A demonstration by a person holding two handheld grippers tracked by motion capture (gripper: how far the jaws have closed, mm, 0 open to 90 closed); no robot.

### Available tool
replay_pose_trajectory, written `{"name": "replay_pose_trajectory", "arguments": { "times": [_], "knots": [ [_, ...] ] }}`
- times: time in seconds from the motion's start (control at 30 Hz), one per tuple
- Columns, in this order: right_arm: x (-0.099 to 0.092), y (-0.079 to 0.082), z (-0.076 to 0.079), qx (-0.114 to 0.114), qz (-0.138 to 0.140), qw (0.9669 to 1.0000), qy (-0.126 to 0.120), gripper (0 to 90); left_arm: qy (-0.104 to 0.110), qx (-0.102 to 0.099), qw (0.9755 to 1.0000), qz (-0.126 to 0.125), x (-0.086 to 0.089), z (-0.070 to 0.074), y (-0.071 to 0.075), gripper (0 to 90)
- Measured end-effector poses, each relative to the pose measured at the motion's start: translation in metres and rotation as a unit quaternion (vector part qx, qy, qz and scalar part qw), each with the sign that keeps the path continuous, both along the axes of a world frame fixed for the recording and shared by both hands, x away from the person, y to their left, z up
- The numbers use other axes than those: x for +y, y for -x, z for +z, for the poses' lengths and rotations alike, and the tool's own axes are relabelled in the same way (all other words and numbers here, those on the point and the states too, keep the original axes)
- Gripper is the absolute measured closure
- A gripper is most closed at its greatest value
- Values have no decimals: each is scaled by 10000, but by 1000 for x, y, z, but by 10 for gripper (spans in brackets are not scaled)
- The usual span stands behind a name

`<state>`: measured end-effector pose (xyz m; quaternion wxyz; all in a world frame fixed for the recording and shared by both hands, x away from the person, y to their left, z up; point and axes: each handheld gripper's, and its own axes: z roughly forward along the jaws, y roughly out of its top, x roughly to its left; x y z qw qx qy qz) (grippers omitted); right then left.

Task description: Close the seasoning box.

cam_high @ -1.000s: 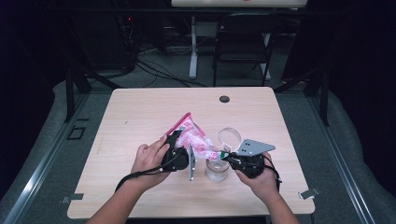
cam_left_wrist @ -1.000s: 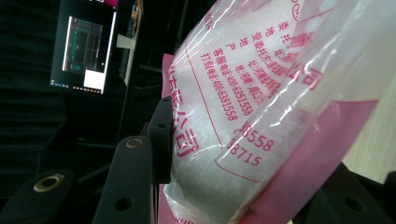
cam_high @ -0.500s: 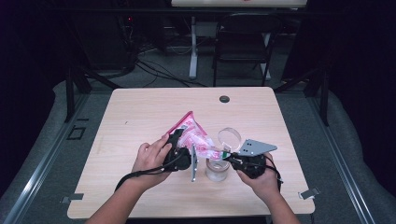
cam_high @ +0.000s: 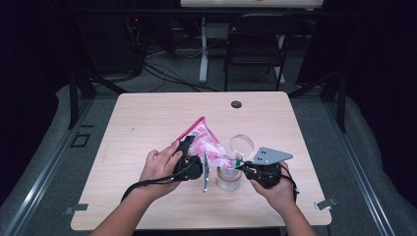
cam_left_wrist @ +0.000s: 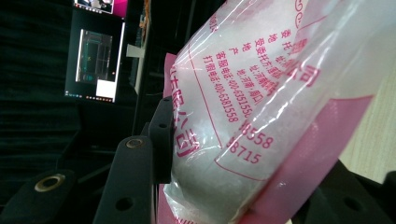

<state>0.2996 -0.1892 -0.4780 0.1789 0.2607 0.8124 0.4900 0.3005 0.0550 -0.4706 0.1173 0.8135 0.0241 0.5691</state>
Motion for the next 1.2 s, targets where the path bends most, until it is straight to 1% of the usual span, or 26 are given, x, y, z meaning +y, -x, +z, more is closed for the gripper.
{"name": "replay_pose_trajectory", "arguments": {
  "times": [0.6, 0.73, 0.97, 1.13, 1.2],
  "knots": [
    [1, 0, -1, -5, 11, 10000, 45, 900, 21, 16, 10000, -8, 2, -1, 1, 593],
    [2, 0, -1, 7, 27, 10000, 24, 900, 23, 22, 10000, -18, 2, -1, 1, 593],
    [2, 0, -1, 5, 32, 10000, 26, 900, 8, 18, 10000, -25, 2, 1, 1, 595],
    [2, 0, -1, 2, 34, 10000, 27, 900, -22, -31, 10000, -49, 2, 1, 1, 595],
    [2, 0, -1, 1, 26, 10000, 28, 900, -31, -11, 10000, -25, 1, 1, 1, 595]
  ]
}}
